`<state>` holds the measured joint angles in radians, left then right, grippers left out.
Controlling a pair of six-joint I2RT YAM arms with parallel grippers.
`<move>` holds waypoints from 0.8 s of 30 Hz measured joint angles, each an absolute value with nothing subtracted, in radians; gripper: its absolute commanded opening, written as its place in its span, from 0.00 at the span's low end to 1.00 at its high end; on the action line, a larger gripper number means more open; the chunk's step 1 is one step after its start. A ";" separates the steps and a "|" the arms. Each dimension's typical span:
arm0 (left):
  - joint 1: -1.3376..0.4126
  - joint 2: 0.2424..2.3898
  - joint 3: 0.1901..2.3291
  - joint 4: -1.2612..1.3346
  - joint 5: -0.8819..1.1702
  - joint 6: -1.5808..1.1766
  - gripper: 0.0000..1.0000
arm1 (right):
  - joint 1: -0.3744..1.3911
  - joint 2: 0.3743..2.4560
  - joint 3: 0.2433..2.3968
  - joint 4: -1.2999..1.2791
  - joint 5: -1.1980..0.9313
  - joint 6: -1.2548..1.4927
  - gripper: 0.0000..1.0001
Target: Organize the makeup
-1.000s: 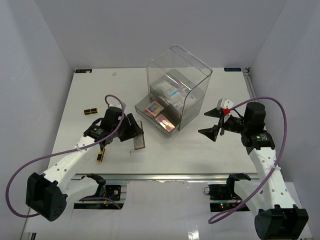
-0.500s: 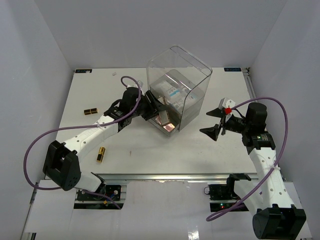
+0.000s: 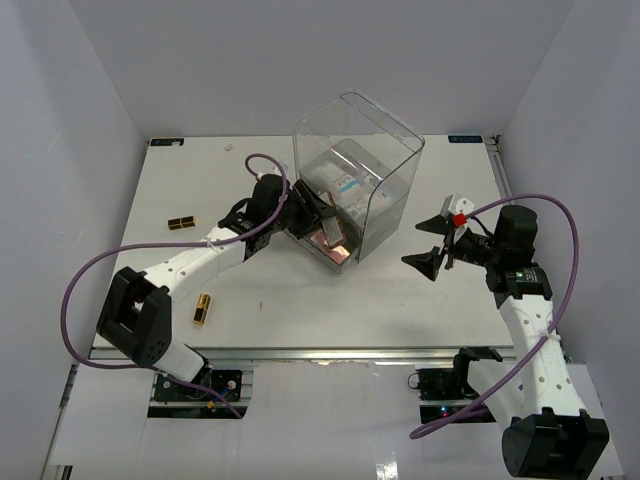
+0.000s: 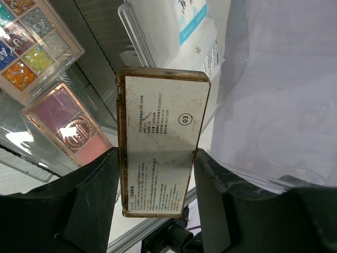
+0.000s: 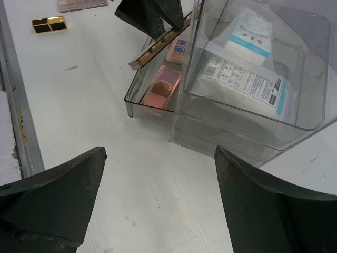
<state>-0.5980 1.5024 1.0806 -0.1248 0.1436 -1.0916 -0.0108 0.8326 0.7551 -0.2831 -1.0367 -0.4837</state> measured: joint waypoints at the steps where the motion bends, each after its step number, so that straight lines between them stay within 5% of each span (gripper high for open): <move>1: -0.598 1.507 1.078 -0.121 0.145 -1.093 0.67 | -0.015 0.833 0.755 -0.283 -1.037 -0.483 0.90; 5: -0.598 1.526 1.073 -0.118 0.150 -1.097 0.71 | -0.020 0.833 0.755 -0.282 -1.042 -0.481 0.90; 8: -0.598 1.538 1.073 -0.111 0.158 -1.098 0.97 | -0.020 0.831 0.755 -0.281 -1.047 -0.481 0.90; 24: -0.598 1.456 1.070 -0.120 0.104 -0.999 0.98 | -0.026 0.826 0.755 -0.281 -1.051 -0.479 0.90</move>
<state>-0.5980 1.4560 1.0698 -0.1198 0.1040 -0.9986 -0.0261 0.8256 0.7551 -0.2811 -1.0512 -0.4793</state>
